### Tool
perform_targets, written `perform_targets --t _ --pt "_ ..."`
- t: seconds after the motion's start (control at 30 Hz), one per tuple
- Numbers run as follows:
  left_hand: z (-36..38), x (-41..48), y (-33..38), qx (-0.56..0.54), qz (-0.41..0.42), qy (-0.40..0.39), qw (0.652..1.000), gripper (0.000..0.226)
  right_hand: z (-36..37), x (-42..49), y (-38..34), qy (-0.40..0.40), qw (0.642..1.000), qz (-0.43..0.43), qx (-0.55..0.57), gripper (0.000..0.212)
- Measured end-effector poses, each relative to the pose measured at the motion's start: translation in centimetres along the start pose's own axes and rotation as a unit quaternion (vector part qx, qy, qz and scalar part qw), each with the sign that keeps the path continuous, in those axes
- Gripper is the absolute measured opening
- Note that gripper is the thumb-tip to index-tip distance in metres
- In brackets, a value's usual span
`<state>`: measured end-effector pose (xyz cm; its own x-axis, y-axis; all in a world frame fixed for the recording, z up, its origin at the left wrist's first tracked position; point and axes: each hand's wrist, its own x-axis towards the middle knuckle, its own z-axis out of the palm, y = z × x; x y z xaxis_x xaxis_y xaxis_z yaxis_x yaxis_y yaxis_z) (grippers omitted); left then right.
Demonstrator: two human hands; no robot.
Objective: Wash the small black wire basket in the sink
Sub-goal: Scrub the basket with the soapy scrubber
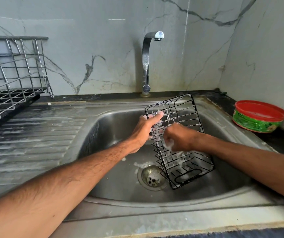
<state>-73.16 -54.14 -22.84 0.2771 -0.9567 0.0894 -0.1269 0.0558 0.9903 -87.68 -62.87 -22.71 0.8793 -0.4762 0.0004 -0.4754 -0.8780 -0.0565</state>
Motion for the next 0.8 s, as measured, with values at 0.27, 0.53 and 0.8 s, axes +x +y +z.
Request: perform_targets --t 0.27,0.53,0.8 --pt "-1.2 3.5 -4.0 -0.018 -0.02 -0.003 1.0 0.107 -0.5 0.2 -2.0 0.149 0.985 -0.088 0.017 0.019" --pt "-0.6 1.4 -1.6 -0.075 0.003 -0.021 0.997 0.107 1.9 -0.8 -1.2 -0.134 0.984 -0.1 -0.063 0.018" --pt "-0.4 1.4 -1.3 -0.049 0.024 -0.006 0.999 0.092 0.6 0.3 -2.1 0.081 0.992 -0.087 -0.031 0.018"
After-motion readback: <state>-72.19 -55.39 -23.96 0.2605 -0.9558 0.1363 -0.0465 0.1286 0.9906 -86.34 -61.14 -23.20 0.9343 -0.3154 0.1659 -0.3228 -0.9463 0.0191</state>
